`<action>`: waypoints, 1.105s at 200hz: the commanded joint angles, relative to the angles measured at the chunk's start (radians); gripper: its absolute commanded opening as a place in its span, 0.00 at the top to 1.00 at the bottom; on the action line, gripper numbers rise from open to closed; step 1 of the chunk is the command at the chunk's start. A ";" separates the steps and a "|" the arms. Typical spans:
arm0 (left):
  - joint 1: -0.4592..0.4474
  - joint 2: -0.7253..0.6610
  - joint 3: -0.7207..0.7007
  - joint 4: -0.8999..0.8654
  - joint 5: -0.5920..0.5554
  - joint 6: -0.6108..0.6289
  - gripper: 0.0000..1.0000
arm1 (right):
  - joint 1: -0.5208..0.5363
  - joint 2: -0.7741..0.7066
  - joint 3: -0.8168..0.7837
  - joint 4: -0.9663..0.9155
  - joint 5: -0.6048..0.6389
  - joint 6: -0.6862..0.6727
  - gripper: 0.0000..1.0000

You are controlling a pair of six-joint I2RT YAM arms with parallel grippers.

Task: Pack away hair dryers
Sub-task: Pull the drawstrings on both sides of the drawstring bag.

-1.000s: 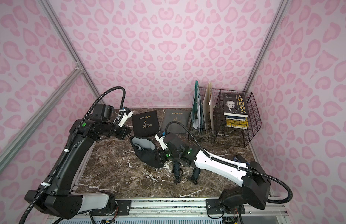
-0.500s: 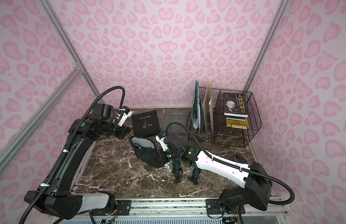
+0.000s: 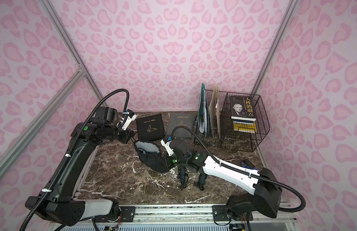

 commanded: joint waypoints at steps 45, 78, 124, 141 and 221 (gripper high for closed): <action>0.001 -0.023 0.033 0.001 -0.050 0.040 0.98 | -0.036 -0.053 -0.030 -0.076 0.167 0.048 1.00; 0.003 -0.051 0.038 0.017 -0.088 0.003 0.99 | -0.053 -0.090 -0.034 -0.121 0.297 0.113 1.00; 0.012 -0.078 0.060 -0.016 -0.114 -0.047 0.98 | -0.066 -0.130 -0.031 -0.126 0.423 0.177 1.00; 0.012 -0.097 0.076 -0.041 -0.105 -0.052 0.99 | -0.073 -0.151 -0.033 -0.126 0.462 0.203 1.00; 0.033 -0.207 0.082 -0.083 -0.142 -0.022 0.98 | -0.168 -0.327 -0.105 -0.050 0.514 0.289 1.00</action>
